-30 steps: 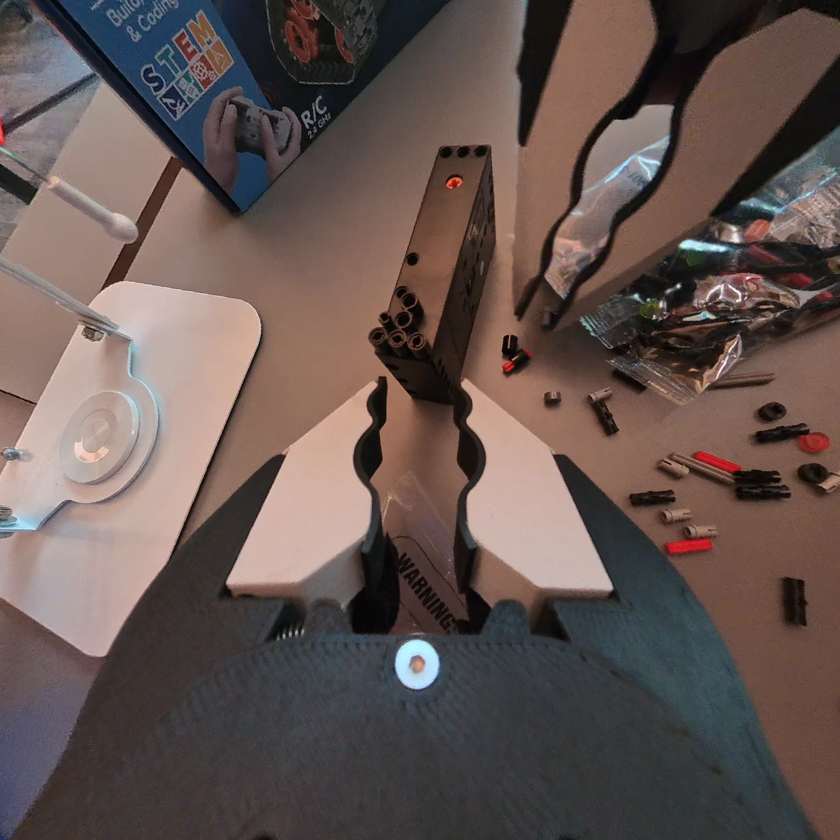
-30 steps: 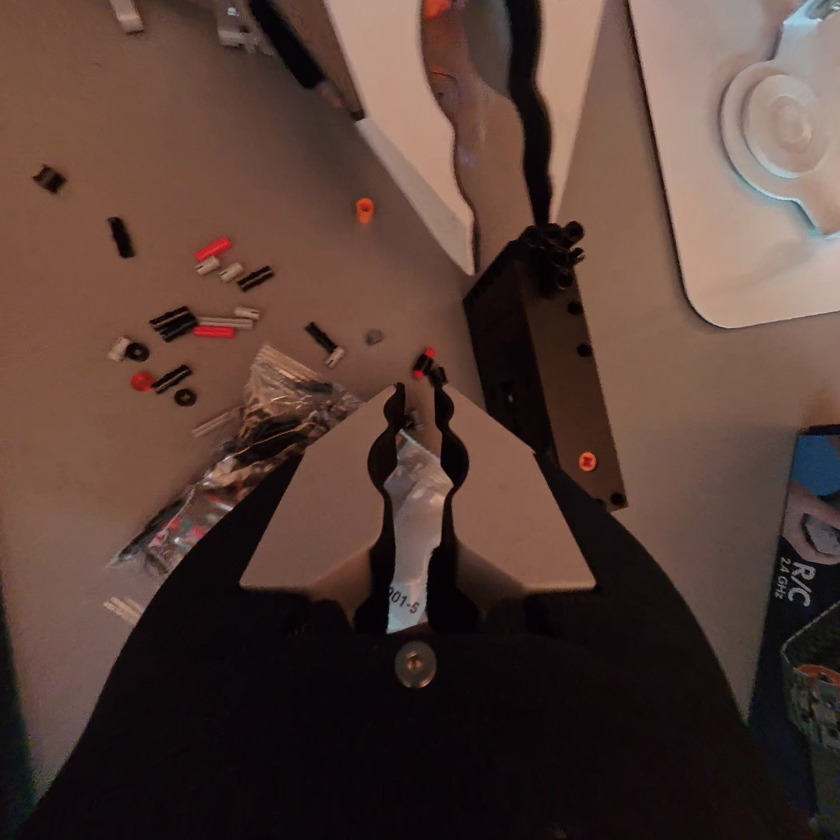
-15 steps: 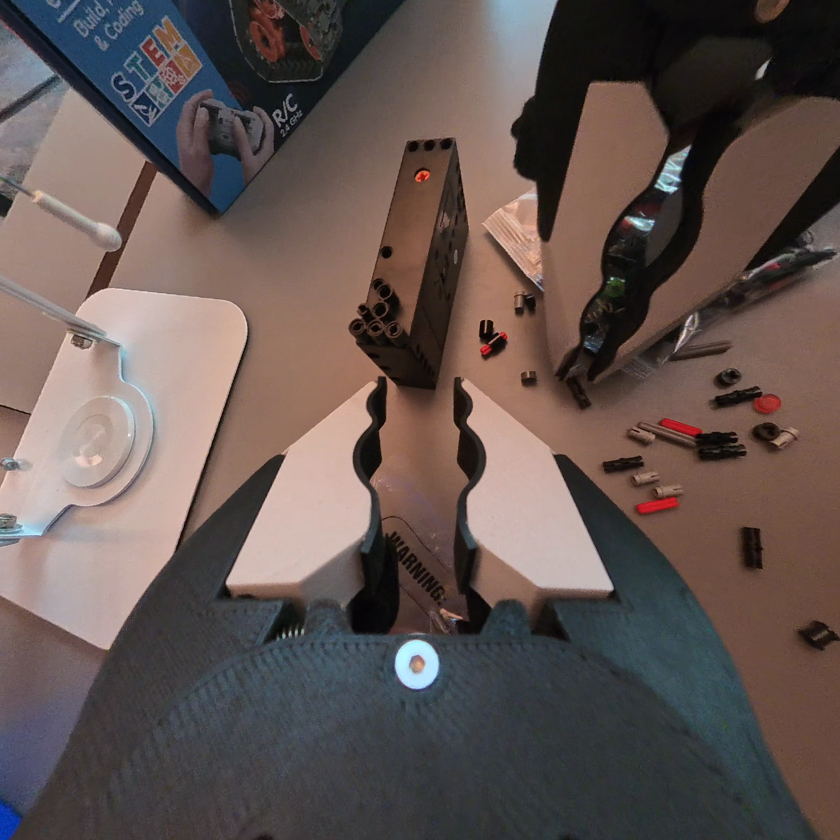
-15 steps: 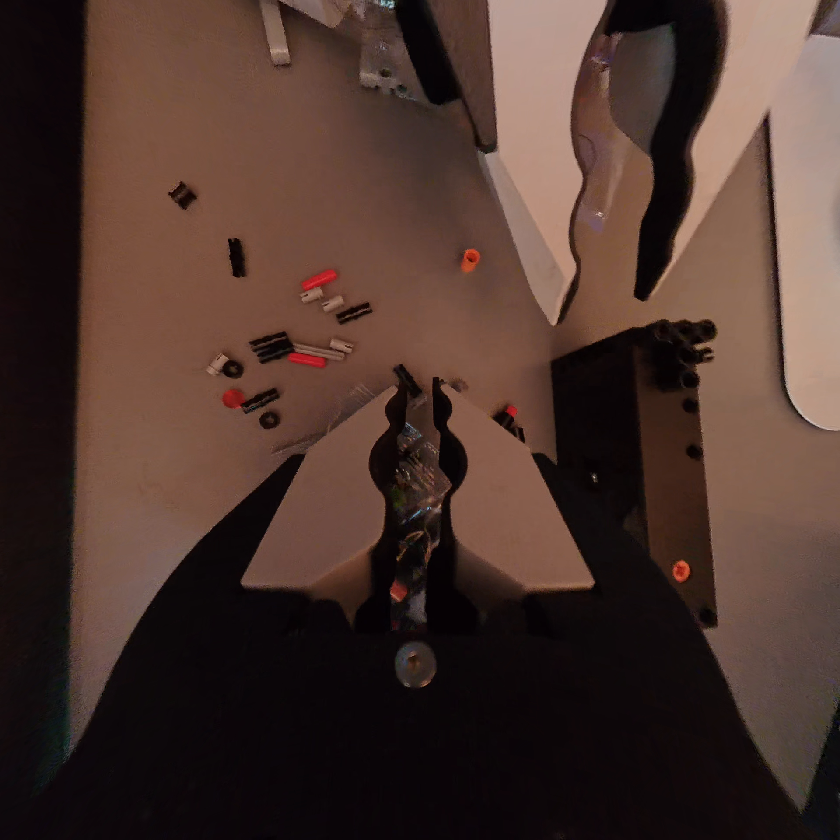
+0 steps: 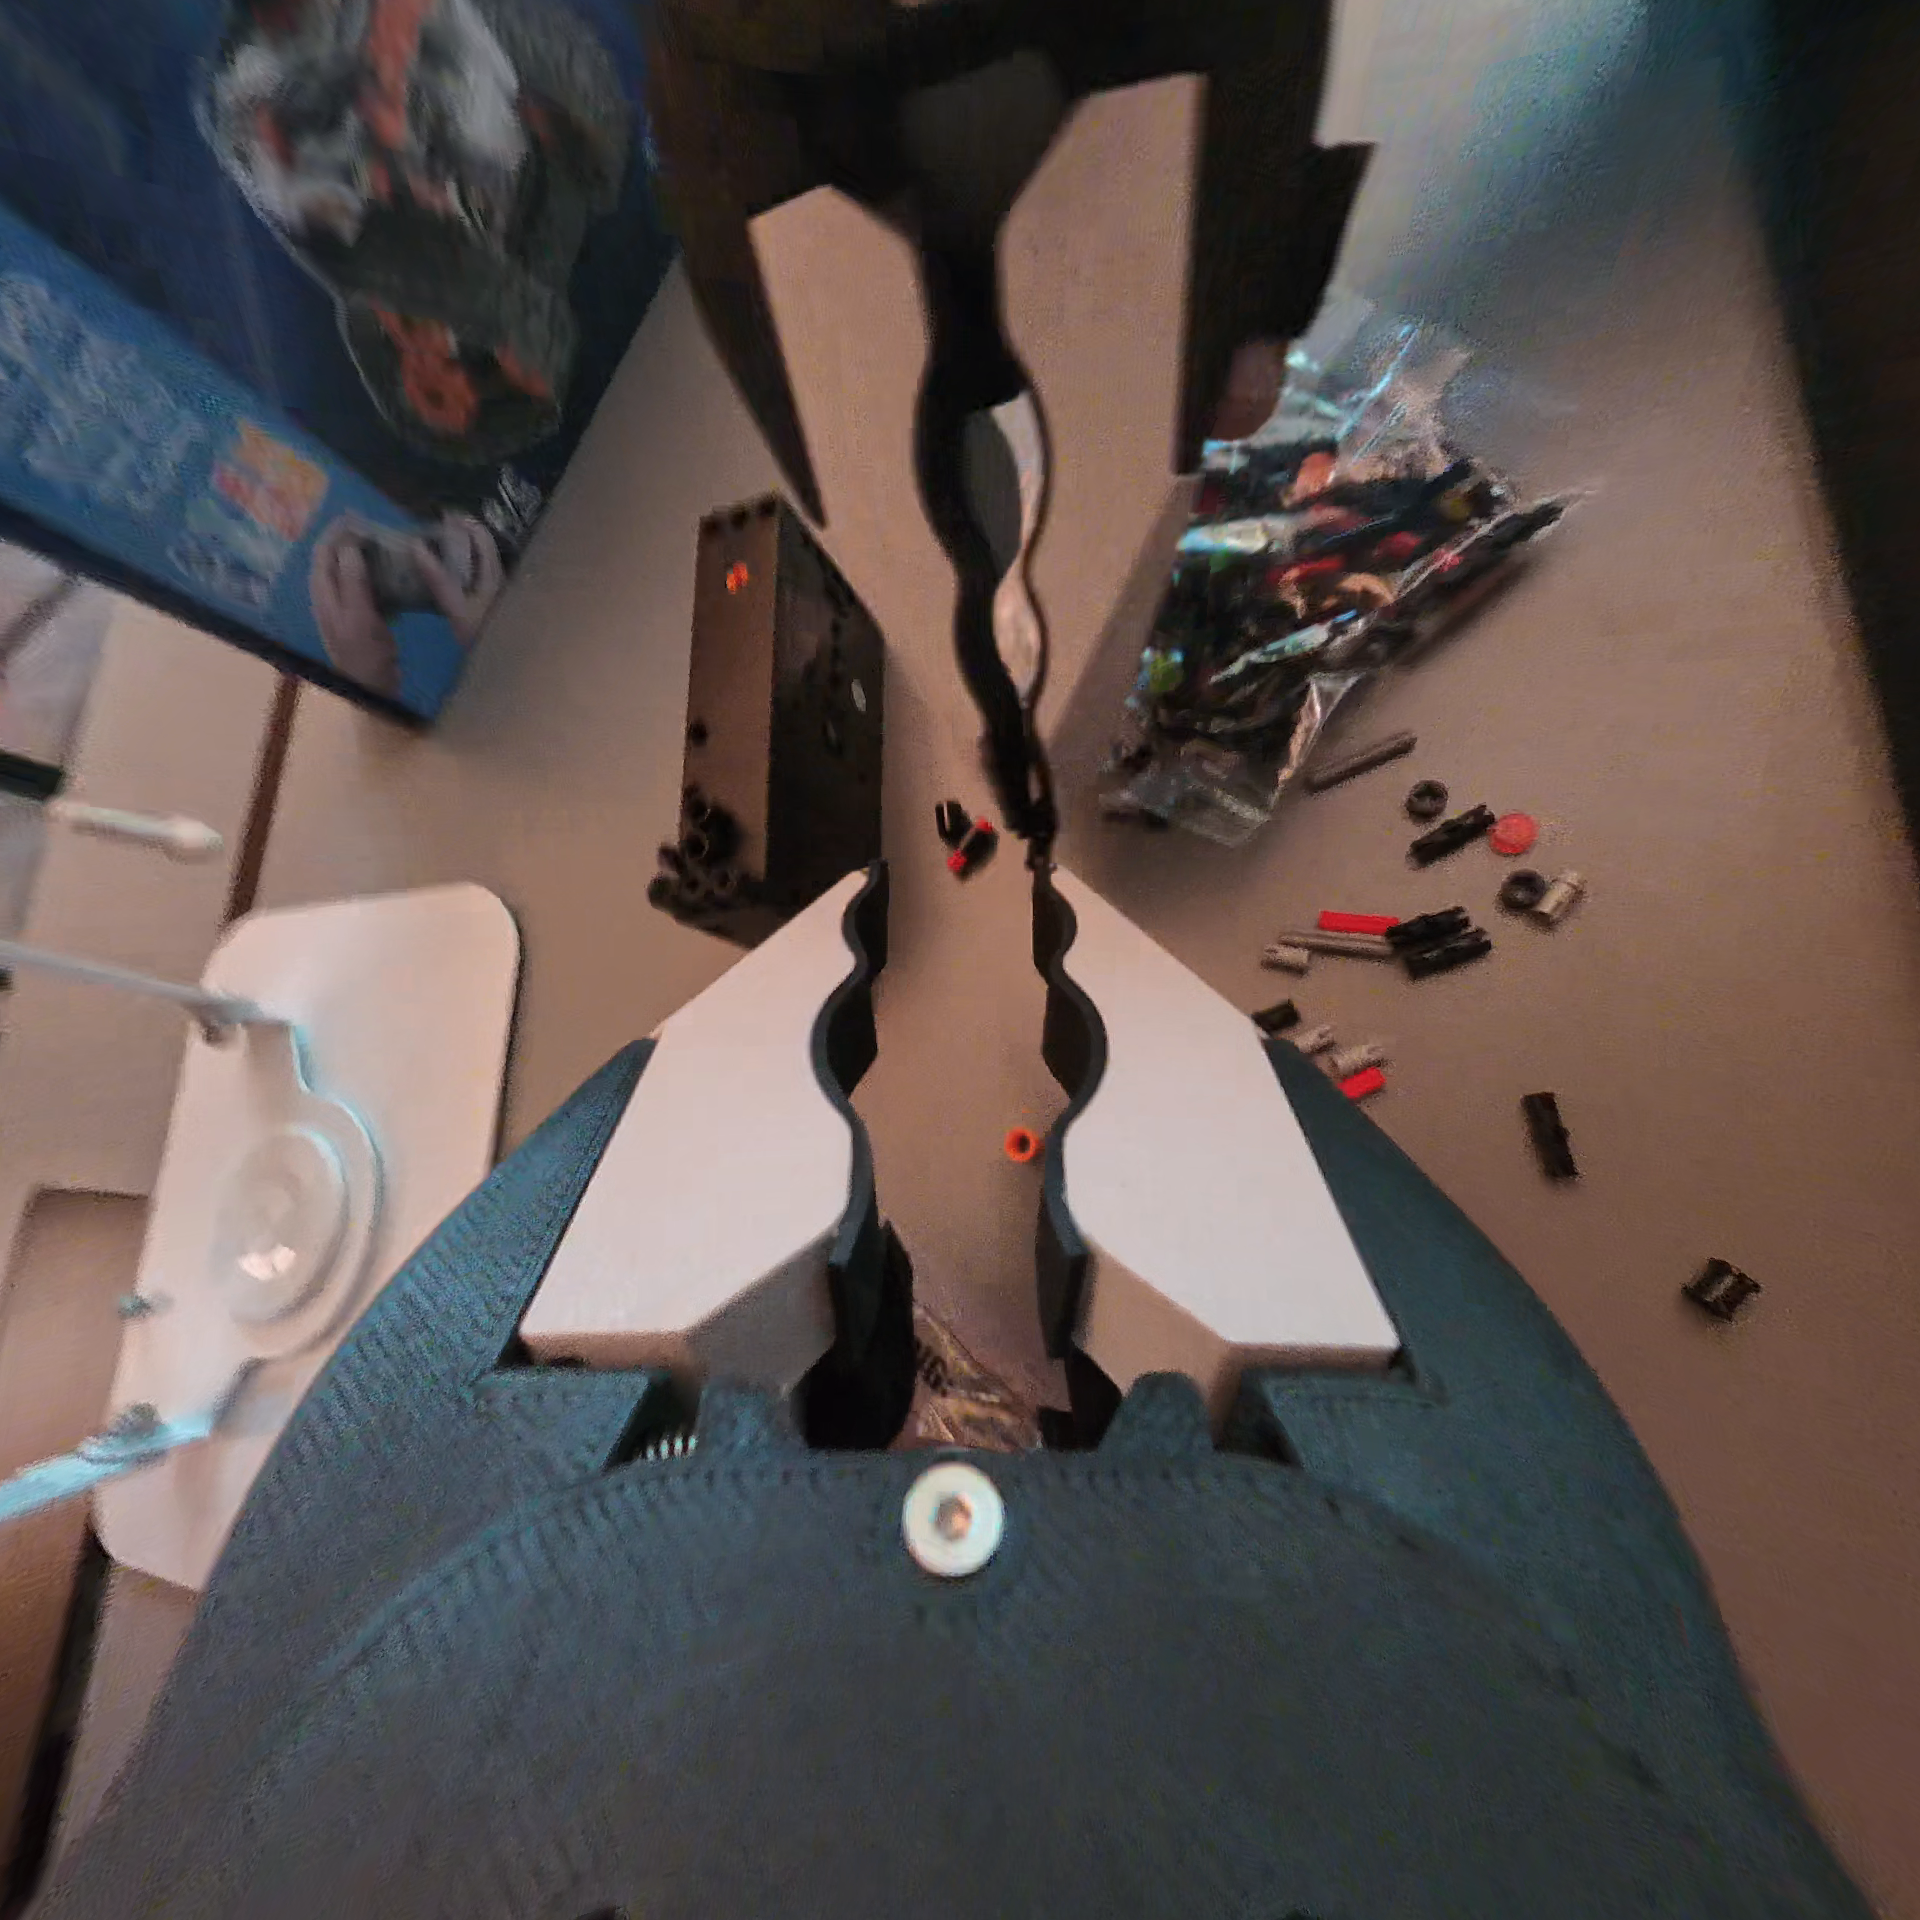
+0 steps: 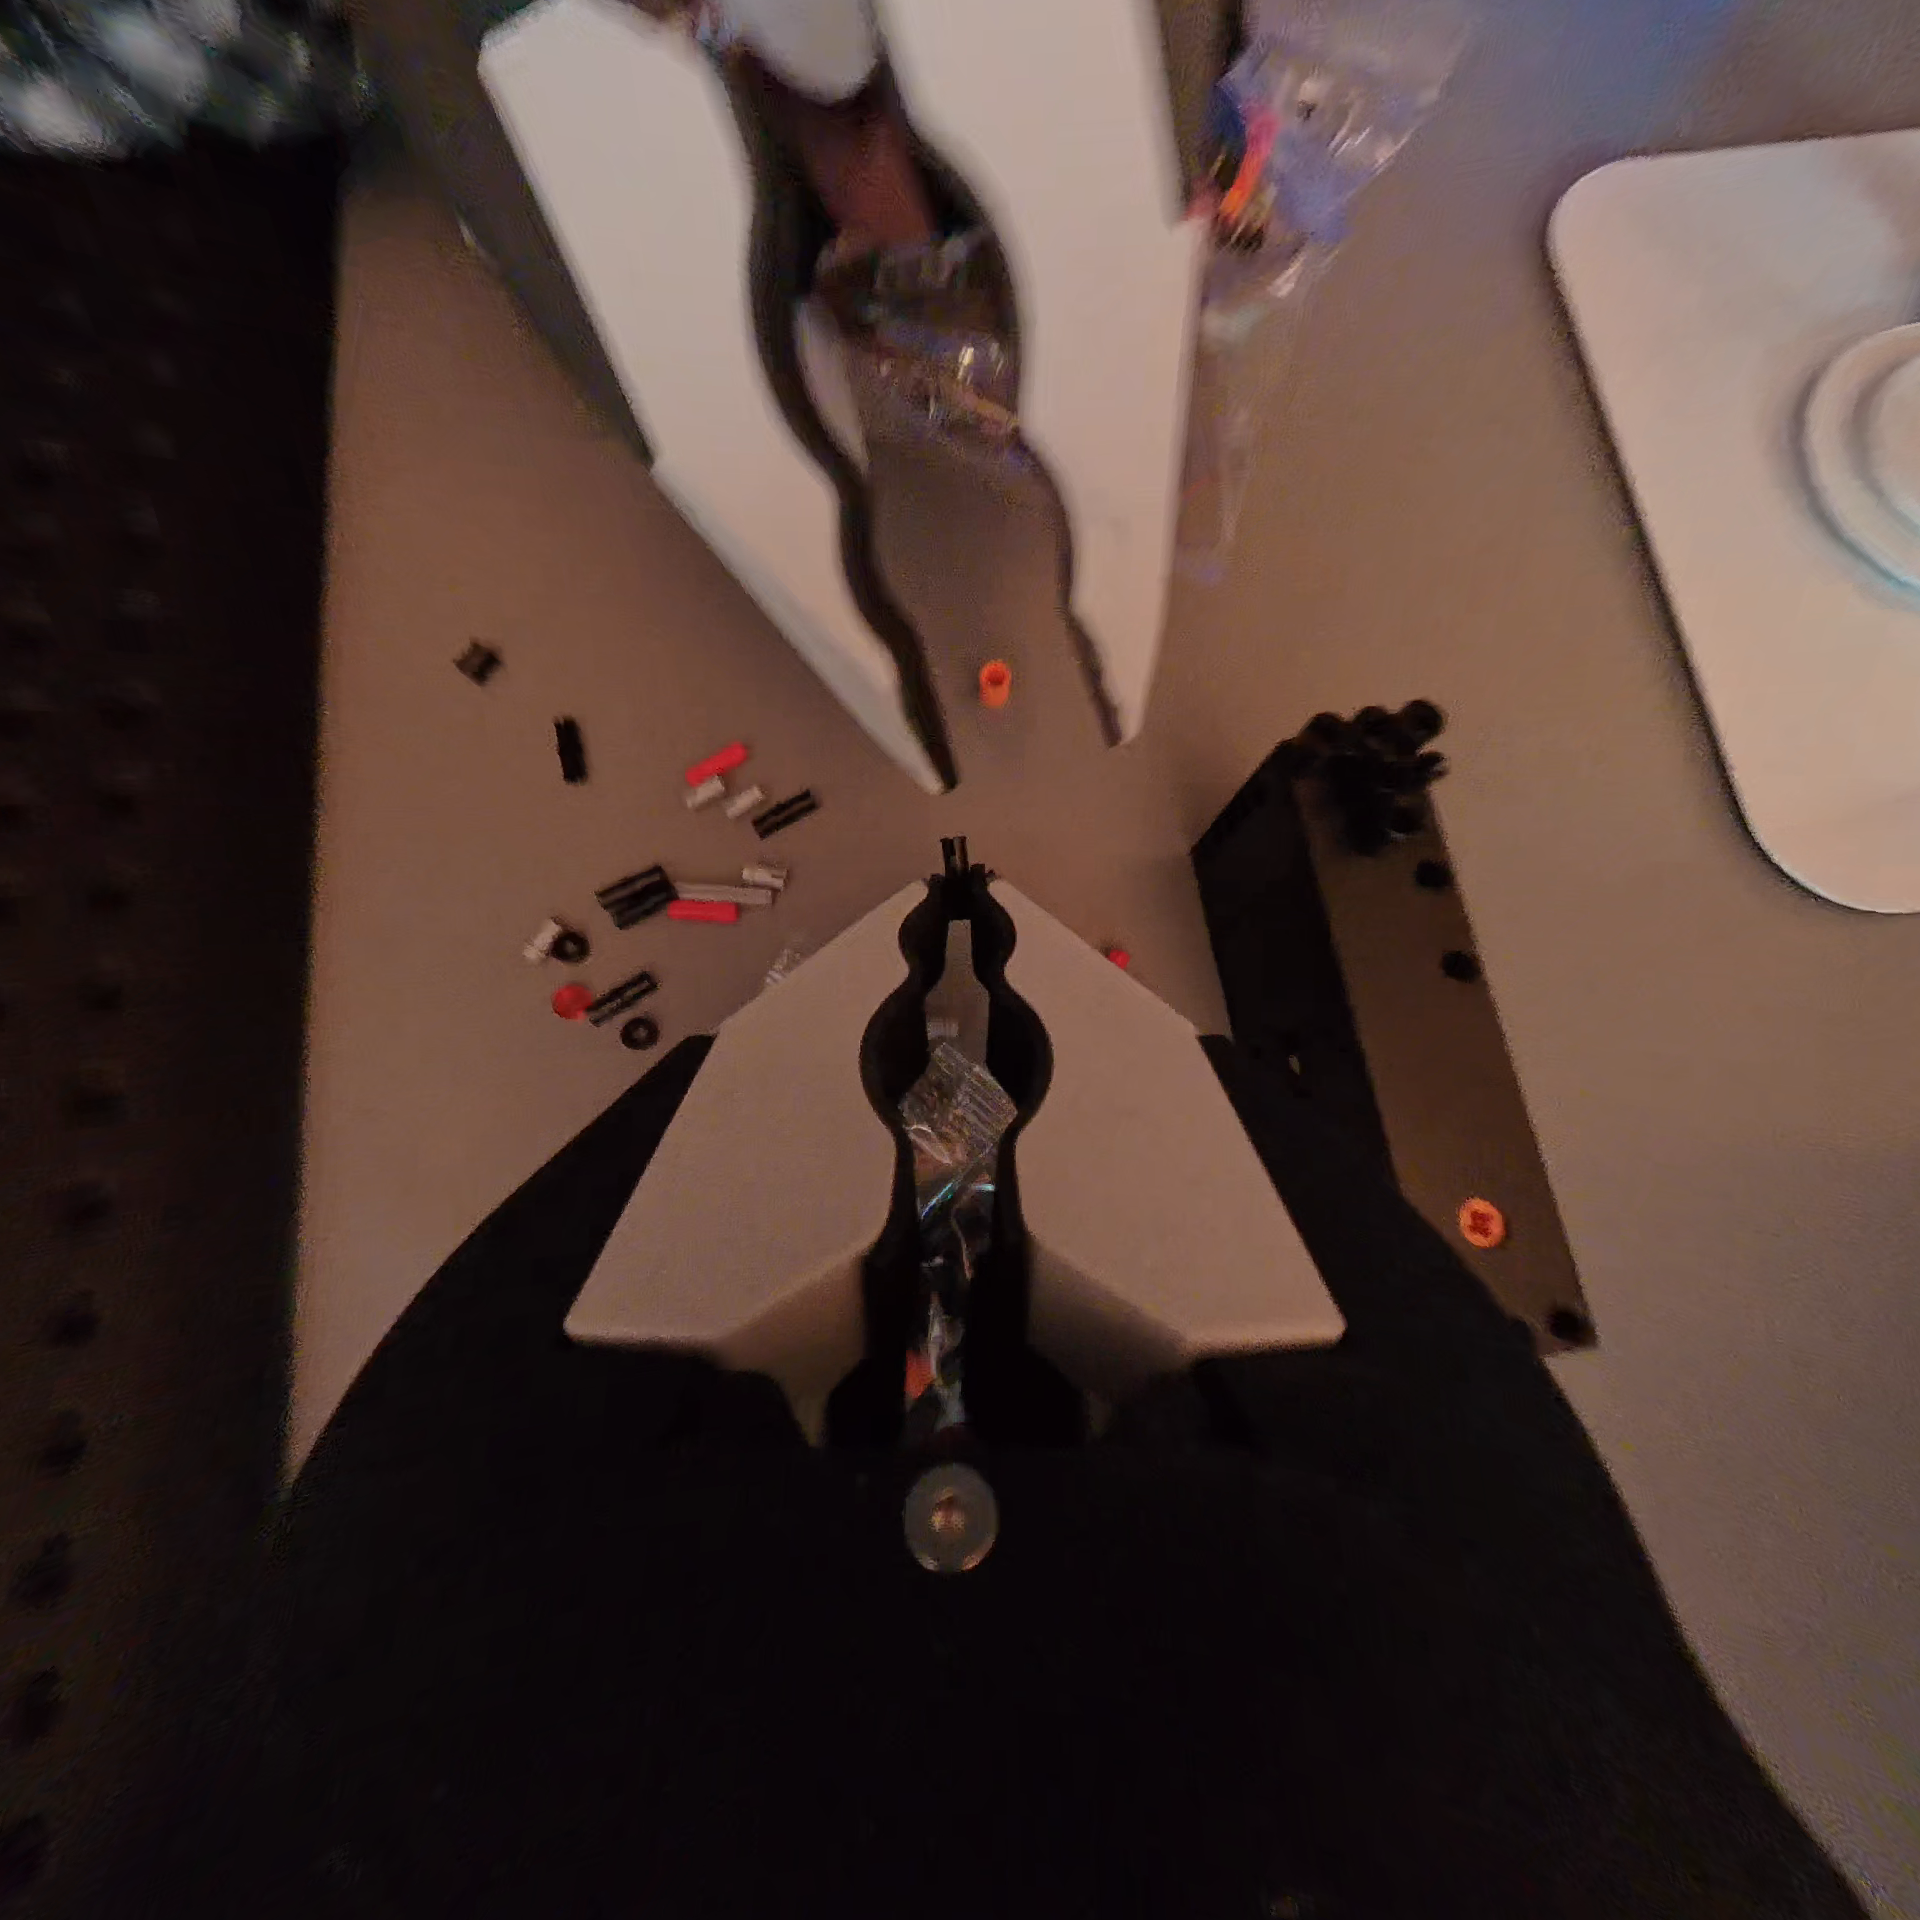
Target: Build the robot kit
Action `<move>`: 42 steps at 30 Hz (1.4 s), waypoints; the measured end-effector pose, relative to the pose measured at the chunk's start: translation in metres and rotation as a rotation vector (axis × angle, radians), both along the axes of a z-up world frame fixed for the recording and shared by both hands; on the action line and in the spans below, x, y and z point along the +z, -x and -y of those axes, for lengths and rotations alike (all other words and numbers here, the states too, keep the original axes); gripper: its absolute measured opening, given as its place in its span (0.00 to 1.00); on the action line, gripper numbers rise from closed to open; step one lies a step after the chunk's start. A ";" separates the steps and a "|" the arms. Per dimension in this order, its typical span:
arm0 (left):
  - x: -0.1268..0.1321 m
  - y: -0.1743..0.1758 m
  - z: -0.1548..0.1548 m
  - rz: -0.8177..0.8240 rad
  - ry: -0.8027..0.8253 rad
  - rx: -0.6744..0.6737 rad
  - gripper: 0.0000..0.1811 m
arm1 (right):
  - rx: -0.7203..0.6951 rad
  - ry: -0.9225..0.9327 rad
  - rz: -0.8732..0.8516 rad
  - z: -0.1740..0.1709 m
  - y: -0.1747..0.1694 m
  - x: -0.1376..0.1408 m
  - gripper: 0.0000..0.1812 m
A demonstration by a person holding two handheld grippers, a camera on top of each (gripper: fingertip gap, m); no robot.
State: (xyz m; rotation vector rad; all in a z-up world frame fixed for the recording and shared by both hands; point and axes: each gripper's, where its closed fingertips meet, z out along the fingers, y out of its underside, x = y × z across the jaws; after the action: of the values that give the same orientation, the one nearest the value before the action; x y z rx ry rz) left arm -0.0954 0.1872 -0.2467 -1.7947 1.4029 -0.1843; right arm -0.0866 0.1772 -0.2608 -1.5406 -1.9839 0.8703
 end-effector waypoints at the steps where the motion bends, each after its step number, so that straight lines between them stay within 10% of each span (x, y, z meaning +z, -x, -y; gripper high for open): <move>1: 0.004 -0.005 0.001 -0.005 -0.042 -0.020 0.14 | -0.016 0.029 -0.030 -0.001 0.000 0.008 0.01; 33: 0.079 -0.017 -0.019 0.132 -0.551 0.041 0.01 | -0.120 0.400 -0.429 -0.022 -0.001 0.095 0.02; 42: 0.012 0.018 -0.052 0.126 -0.137 0.228 0.27 | -0.020 -0.201 -0.125 -0.056 0.011 0.057 0.00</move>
State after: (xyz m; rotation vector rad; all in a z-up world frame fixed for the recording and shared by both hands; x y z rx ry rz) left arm -0.1134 0.2395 -0.2350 -1.7804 1.0875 -0.0781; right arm -0.0971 0.2336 -0.2042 -1.3580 -1.9002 0.7164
